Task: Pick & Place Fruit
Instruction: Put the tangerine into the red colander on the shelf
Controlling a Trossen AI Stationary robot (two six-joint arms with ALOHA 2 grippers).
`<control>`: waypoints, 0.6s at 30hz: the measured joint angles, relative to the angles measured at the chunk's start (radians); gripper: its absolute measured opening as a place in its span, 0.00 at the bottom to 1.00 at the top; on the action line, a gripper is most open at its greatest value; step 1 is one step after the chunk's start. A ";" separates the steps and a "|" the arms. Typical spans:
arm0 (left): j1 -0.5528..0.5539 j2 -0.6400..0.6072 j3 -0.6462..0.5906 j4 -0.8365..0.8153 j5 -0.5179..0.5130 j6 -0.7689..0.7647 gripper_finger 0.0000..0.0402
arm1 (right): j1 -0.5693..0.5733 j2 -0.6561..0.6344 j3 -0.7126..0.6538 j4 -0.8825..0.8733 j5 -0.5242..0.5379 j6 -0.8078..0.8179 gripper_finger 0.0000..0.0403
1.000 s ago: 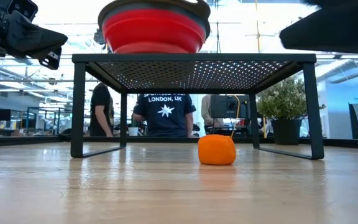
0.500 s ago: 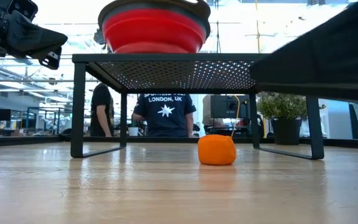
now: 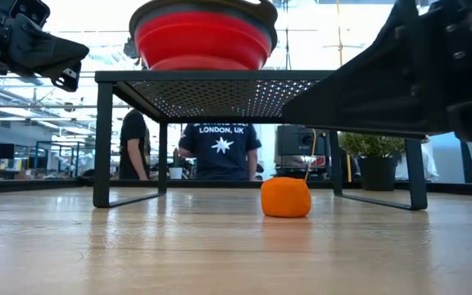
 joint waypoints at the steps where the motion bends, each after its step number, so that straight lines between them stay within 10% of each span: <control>1: 0.000 0.000 0.000 0.000 0.000 0.000 0.05 | -0.002 0.000 0.000 0.000 -0.001 0.000 0.45; 18: 0.000 0.000 0.000 0.000 0.000 0.000 0.05 | -0.039 0.000 0.000 -0.010 -0.010 0.000 0.45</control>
